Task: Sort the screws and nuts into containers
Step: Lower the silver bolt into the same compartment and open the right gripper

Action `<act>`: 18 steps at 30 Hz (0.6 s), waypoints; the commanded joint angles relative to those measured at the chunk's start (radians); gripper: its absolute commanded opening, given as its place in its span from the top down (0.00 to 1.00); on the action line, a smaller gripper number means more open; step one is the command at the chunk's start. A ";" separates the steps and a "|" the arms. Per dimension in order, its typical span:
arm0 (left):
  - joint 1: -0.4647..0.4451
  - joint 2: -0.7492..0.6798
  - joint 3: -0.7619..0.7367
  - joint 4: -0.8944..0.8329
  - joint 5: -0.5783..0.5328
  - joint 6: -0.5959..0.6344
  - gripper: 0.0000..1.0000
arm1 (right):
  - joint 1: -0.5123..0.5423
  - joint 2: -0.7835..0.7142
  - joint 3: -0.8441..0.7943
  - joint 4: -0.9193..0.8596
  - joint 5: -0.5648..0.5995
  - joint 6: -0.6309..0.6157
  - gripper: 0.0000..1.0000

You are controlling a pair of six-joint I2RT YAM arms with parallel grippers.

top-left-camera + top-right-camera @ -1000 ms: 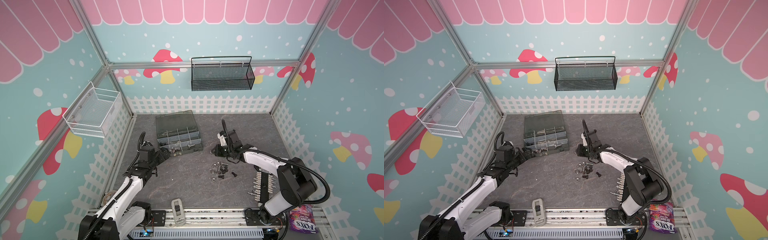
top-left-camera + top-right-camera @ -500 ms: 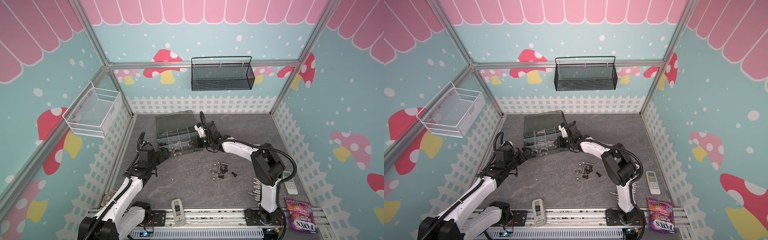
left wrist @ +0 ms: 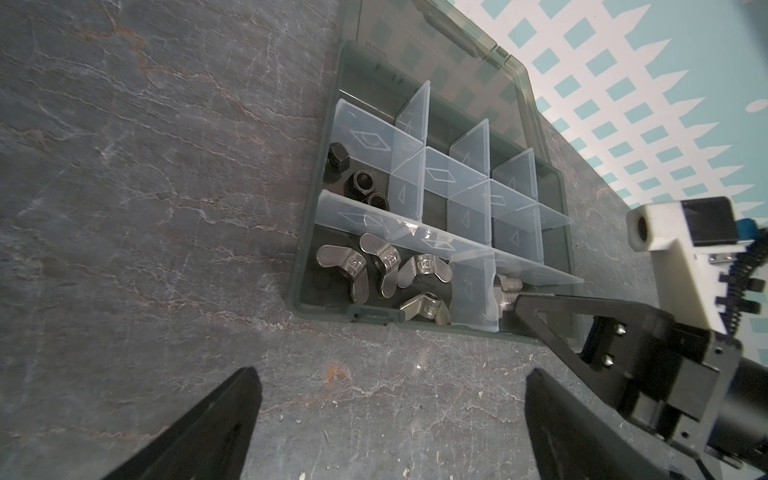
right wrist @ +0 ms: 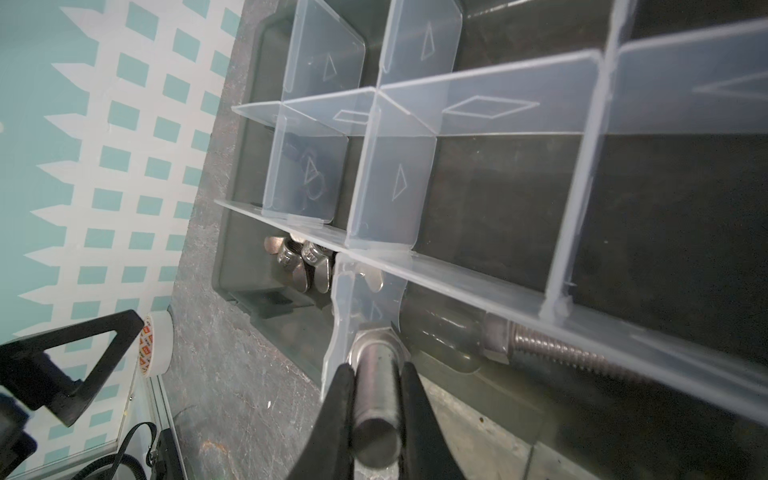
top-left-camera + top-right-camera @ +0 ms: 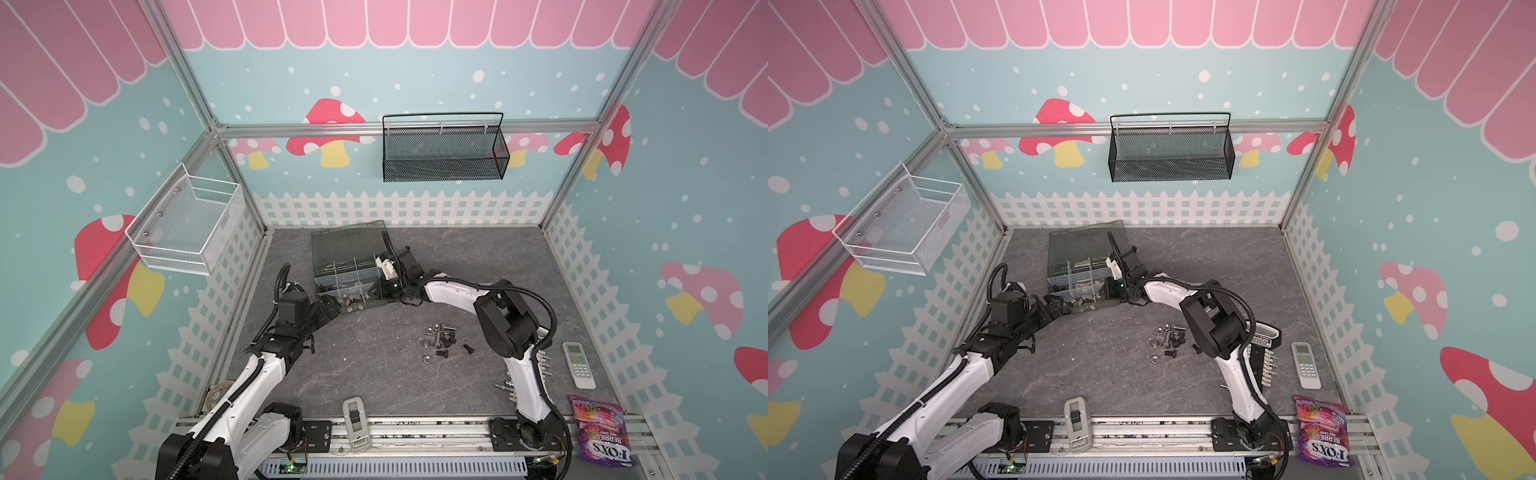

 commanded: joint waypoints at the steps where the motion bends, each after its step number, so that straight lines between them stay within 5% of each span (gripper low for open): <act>1: 0.008 -0.006 0.024 -0.011 0.000 0.002 0.00 | 0.007 0.036 0.049 -0.021 -0.020 -0.010 0.89; 18: 0.009 -0.002 0.028 -0.013 0.006 0.003 0.00 | 0.006 0.029 0.107 -0.183 0.216 -0.050 0.66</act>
